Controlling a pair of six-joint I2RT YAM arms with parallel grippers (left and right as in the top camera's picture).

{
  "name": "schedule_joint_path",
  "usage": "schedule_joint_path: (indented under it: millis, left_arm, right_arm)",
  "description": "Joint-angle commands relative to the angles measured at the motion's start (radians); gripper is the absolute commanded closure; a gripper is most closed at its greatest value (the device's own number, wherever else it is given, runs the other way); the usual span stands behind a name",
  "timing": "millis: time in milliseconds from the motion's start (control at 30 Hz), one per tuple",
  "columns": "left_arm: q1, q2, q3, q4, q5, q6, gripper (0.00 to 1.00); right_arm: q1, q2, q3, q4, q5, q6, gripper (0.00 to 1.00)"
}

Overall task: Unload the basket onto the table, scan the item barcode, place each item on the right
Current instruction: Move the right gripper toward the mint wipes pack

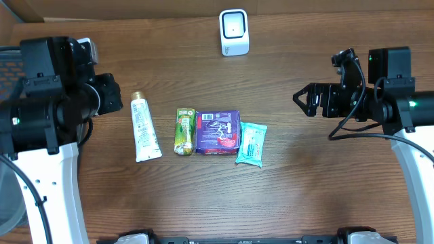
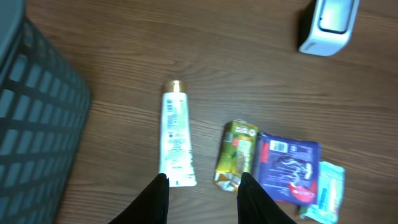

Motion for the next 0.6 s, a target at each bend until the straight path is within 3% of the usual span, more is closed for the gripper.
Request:
schedule_joint_path:
  millis: [0,67,200,300,367,567]
  left_arm:
    - [-0.029,-0.006,0.011,-0.003,0.059,-0.023,0.7]
    - [-0.032,0.0,0.005,0.005,0.06,-0.023,0.66]
    - [-0.032,0.023,0.004,0.008,0.06,-0.022,0.33]
    - [-0.032,0.044,0.004,0.012,0.06,-0.022,0.22]
    - [-0.032,0.061,0.004,0.014,0.06,-0.022,0.0]
    - [-0.032,0.121,0.004,0.018,0.06,-0.022,0.01]
  right_arm:
    - [0.027,0.024,0.005,0.024,-0.004,0.072,0.03]
    - [0.051,0.051,0.005,0.024,-0.004,0.089,0.04]
    - [0.113,0.132,0.005,-0.008,-0.004,0.101,0.03]
    - [0.155,0.201,0.005,-0.047,-0.003,0.105,0.03]
    - [0.179,0.247,0.005,-0.063,-0.003,0.123,0.03]
    - [0.251,0.368,0.005,-0.073,-0.003,0.142,0.11]
